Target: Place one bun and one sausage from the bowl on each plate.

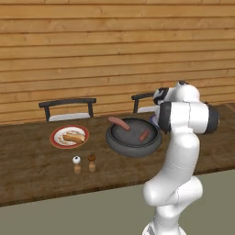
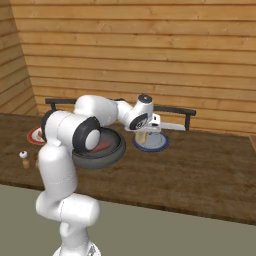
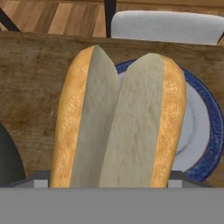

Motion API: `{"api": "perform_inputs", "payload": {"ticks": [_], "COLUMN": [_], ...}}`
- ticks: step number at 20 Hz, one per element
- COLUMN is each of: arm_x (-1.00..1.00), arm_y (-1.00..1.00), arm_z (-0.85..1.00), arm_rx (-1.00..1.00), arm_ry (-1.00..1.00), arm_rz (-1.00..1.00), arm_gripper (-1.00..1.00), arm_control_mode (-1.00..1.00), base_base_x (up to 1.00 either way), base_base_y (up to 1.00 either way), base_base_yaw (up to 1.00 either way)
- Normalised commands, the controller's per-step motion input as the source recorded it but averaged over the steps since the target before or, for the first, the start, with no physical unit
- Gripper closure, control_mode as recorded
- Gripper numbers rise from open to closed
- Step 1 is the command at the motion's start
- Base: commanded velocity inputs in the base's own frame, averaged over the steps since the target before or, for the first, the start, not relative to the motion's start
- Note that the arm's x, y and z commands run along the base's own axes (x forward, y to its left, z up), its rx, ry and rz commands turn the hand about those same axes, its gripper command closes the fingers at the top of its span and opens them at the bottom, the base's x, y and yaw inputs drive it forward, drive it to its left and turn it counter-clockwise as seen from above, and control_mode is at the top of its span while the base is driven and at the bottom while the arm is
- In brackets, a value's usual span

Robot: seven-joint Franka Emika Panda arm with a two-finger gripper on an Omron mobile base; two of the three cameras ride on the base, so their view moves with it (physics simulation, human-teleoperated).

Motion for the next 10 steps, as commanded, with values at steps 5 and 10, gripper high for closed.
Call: {"api": "perform_inputs", "payload": {"ticks": [5, 10], "arm_x": [0.05, 0.13], "arm_y": [-0.03, 0.0], "arm_z": [-0.37, -0.25], "arm_rx": [0.0, 0.0], "arm_ry": [0.03, 0.07], "arm_rz": [0.0, 0.0], "arm_gripper": [1.0, 1.0], "arm_control_mode": [-1.0, -1.0], "base_base_x": [0.0, 0.0], "base_base_y": [0.0, 0.0], "base_base_yaw": [0.0, 0.0]}}
